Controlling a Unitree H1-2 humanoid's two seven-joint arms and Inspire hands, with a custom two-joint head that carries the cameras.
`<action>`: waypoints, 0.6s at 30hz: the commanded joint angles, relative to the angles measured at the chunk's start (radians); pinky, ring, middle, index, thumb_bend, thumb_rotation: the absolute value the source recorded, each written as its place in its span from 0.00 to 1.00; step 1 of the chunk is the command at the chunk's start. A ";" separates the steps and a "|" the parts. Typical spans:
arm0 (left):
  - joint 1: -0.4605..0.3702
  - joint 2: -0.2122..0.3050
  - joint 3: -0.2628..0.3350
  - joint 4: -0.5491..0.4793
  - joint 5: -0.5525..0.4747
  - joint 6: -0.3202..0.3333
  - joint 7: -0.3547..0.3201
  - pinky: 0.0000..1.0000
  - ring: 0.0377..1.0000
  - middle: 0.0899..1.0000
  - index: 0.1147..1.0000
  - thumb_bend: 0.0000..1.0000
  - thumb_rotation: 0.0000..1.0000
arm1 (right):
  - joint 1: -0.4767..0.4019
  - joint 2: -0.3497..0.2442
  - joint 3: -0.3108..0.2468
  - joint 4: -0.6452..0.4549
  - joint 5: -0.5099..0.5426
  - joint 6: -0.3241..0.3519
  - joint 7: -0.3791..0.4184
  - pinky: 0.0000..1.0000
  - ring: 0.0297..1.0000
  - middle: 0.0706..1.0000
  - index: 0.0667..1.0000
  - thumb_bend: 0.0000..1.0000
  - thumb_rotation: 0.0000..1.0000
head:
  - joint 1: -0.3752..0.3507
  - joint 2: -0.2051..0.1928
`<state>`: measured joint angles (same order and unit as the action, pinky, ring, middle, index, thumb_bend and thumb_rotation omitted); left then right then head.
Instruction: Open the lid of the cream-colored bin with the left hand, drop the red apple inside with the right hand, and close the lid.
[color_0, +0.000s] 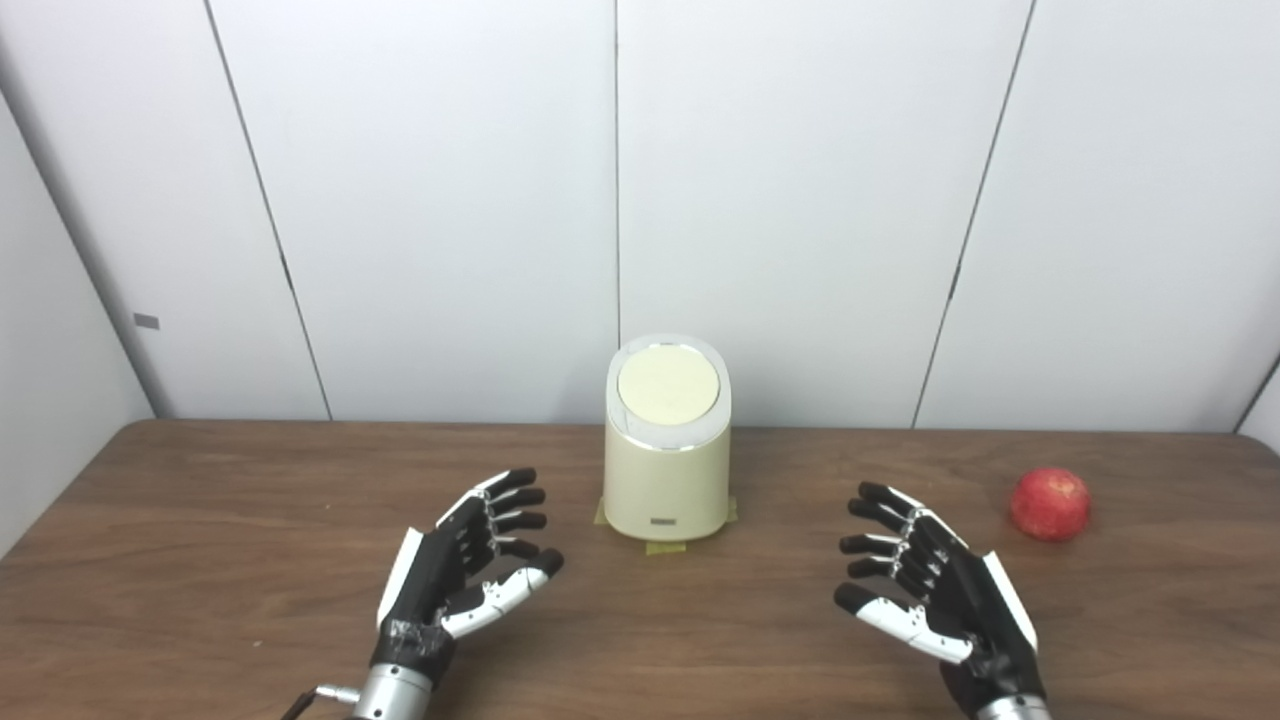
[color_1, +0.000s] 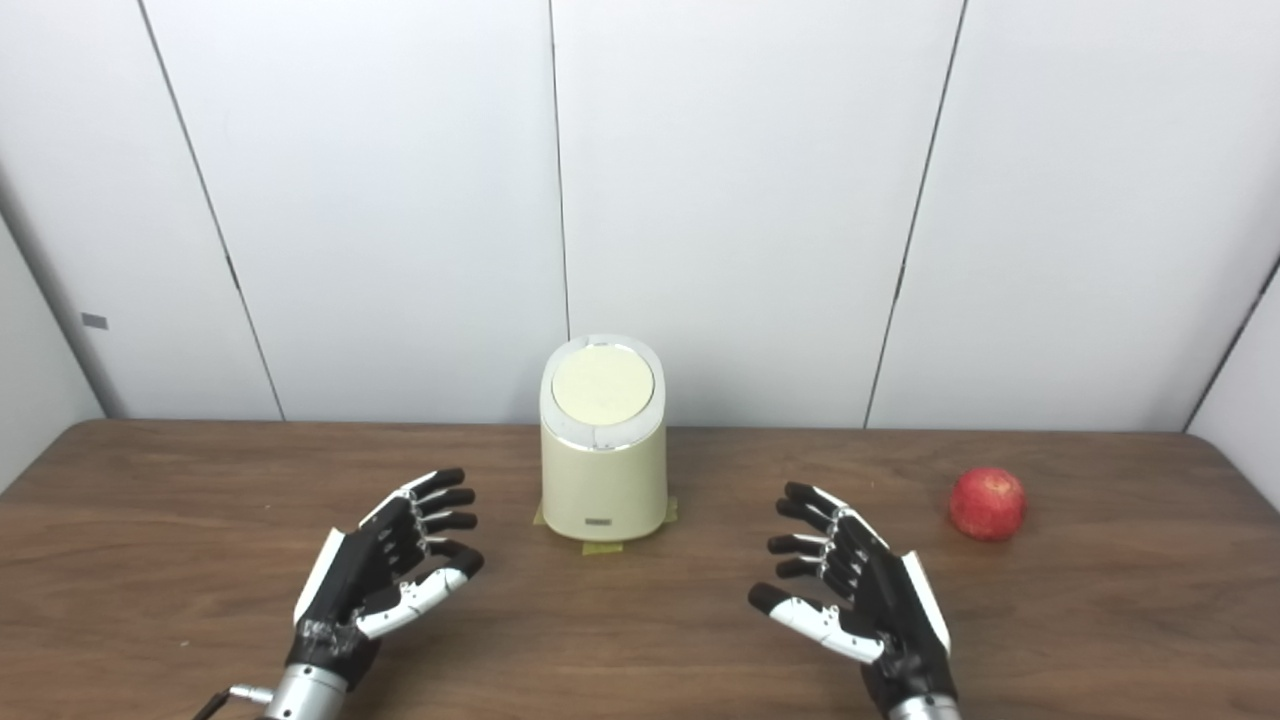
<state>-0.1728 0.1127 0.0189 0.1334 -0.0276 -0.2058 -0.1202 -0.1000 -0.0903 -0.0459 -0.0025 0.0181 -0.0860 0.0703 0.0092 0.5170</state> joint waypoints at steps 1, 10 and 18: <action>-0.018 0.006 0.002 0.000 -0.001 -0.023 0.005 0.62 0.71 0.76 0.79 0.67 0.17 | -0.034 -0.006 -0.004 -0.036 0.007 -0.025 -0.005 0.57 0.64 0.76 0.77 0.84 0.30 | 0.001 0.000; -0.020 0.005 0.000 0.005 0.004 -0.030 0.007 0.61 0.71 0.75 0.79 0.69 0.19 | -0.034 -0.006 -0.002 -0.032 0.001 -0.028 -0.005 0.56 0.64 0.76 0.77 0.84 0.30 | 0.004 0.001; -0.021 0.001 0.000 -0.001 0.009 -0.025 0.013 0.62 0.74 0.78 0.81 0.70 0.25 | -0.039 -0.003 -0.001 -0.020 -0.003 -0.033 -0.007 0.56 0.63 0.76 0.77 0.83 0.29 | 0.006 -0.005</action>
<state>-0.1729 0.1125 0.0188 0.1338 -0.0256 -0.2070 -0.1193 -0.1007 -0.0899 -0.0449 0.0006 0.0142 -0.0864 0.0697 0.0138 0.5108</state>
